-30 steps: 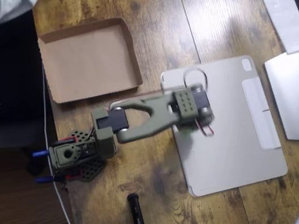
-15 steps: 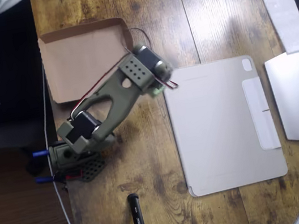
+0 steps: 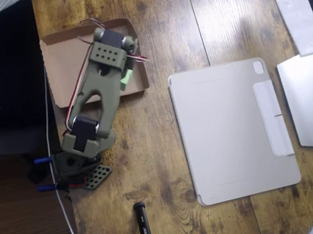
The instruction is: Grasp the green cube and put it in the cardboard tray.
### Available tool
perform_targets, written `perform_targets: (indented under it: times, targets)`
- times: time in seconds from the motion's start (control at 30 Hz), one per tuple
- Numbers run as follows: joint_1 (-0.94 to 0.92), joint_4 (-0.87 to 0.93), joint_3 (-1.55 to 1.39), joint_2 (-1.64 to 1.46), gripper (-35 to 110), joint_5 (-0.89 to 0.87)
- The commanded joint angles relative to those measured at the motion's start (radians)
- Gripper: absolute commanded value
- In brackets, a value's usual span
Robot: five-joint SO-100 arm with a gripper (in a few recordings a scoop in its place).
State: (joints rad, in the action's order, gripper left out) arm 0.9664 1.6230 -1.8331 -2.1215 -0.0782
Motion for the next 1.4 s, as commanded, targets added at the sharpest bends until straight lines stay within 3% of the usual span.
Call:
perform_targets:
  times: [0.0, 0.63, 1.17, 1.37]
  targets:
    - [0.094, -0.069, -0.043, -0.049, 10, -0.025]
    - [0.114, -0.489, -0.403, -0.074, 12, -0.011]
    - [0.091, -0.485, -0.426, -0.087, 13, 0.015]
    - [0.072, -0.417, -0.364, -0.103, 20, 0.018]
